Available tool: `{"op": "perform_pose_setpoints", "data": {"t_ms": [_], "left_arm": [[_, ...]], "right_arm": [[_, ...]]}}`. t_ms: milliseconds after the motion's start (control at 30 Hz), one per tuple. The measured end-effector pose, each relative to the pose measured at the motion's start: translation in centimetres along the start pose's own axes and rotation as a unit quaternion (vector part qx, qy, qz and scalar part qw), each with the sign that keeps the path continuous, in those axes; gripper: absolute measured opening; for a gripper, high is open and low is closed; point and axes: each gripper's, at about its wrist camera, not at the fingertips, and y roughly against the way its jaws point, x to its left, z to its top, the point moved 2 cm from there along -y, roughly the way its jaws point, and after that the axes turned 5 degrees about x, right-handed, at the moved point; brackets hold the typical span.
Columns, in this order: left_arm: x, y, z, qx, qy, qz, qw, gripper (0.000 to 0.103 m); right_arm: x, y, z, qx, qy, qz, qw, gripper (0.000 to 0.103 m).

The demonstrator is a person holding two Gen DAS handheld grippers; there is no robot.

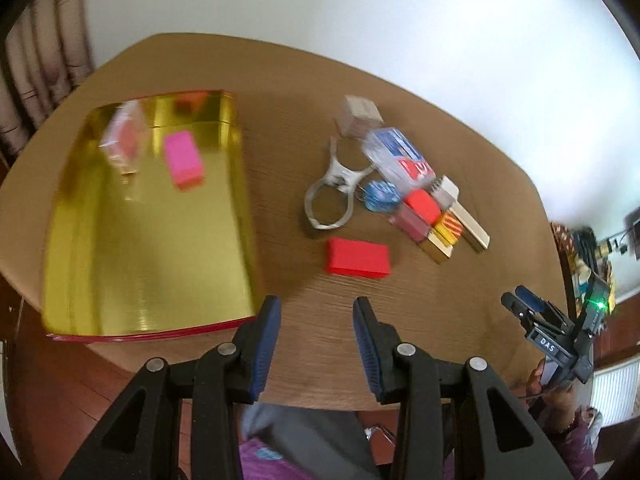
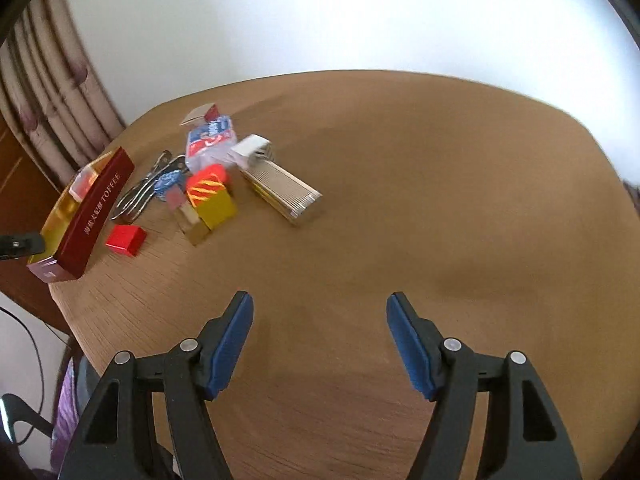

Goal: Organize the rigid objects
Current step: 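Move the left tool to the red block and close on it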

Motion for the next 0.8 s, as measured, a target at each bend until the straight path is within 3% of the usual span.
{"op": "perform_pose_setpoints", "data": {"t_ms": [67,200,300,467,600,733,800], "left_arm": [[-0.7,-1.7,0.2,0.026,0.012,-0.006,0.9996,0.038],[-0.7,-4.7,0.7,0.064,0.113,-0.068,0.9892,0.038],[0.1,-6.8,1.3,0.092,0.219,-0.086,0.9675,0.038],[1.9,-8.0,1.8,0.086,0.354,-0.06,0.9292,0.038],[1.3,-8.9,2.3,0.092,0.381,-0.085,0.9161,0.038],[0.5,-9.4,2.7,0.09,0.391,-0.068,0.9134,0.038],[0.4,-10.0,2.8,0.095,0.405,-0.067,0.9068,0.038]], "right_arm": [[-0.4,-0.2,-0.6,0.001,-0.008,0.011,1.0,0.067],[1.1,-1.0,-0.6,-0.001,0.001,0.032,0.999,0.074],[1.4,-0.9,-0.3,0.001,0.013,0.047,0.999,0.074],[0.5,-0.7,-0.4,0.001,-0.001,0.084,0.996,0.074],[-0.1,-0.5,-0.5,0.0,-0.014,0.114,0.993,0.074],[-0.3,-0.5,-0.7,-0.002,-0.018,0.131,0.991,0.076],[-0.4,-0.4,-0.8,-0.003,-0.021,0.139,0.99,0.078]]}}
